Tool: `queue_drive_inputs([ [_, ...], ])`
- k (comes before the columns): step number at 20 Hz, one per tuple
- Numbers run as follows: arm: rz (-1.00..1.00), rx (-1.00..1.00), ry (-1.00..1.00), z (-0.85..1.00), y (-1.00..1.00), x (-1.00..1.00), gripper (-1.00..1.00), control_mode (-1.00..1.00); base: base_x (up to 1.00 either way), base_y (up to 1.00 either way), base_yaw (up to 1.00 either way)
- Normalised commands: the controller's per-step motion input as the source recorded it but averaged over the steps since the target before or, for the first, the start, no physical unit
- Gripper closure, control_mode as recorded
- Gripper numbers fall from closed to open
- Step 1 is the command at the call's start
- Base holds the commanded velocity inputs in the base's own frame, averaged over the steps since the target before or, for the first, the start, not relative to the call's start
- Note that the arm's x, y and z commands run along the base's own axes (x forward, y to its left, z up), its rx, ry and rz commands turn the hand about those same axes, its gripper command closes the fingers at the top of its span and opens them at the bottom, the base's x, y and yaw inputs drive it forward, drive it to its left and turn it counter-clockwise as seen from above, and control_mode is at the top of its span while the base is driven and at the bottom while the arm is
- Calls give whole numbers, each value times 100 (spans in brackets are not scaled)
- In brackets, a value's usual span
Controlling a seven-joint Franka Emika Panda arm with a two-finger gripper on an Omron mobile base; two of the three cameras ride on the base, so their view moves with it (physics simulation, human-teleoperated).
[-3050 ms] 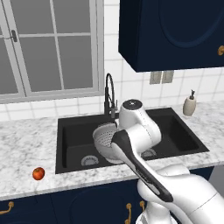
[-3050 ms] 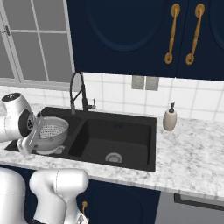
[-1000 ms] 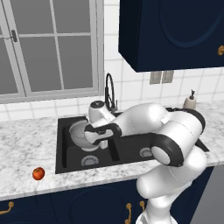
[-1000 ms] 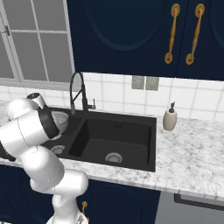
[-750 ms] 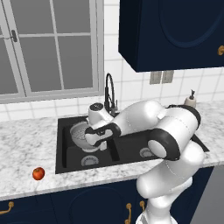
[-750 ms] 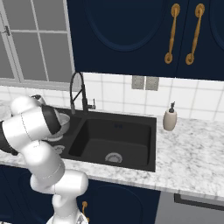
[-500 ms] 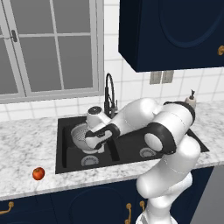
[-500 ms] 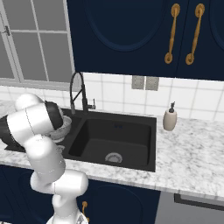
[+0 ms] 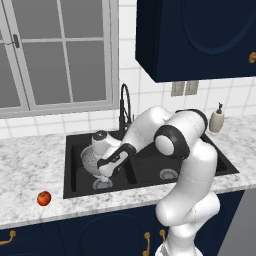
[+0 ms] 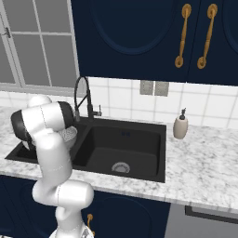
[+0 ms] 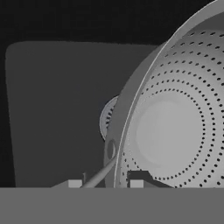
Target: Put the colander in the sink, put the apple in the colander, and turn on the sink faucet and pour water over the colander.
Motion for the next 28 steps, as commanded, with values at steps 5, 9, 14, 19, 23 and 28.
queue_drive_inputs([
  [5, -17, 1, 0, -39, 9, 2, 100, -100, 0, 0, 0],
  [9, -16, 0, 3, -17, 1, 13, 100, -100, 0, 0, 0],
  [14, -16, 0, 10, -15, 2, 3, 100, -100, 0, 0, 0],
  [19, -13, 1, 13, -21, 3, 13, 100, -100, 0, 0, 0],
  [23, -10, 0, 6, -26, 0, 6, 100, -100, 0, 0, 0],
  [28, -9, 0, 3, -18, 0, 7, -100, -100, 0, 0, 0],
])
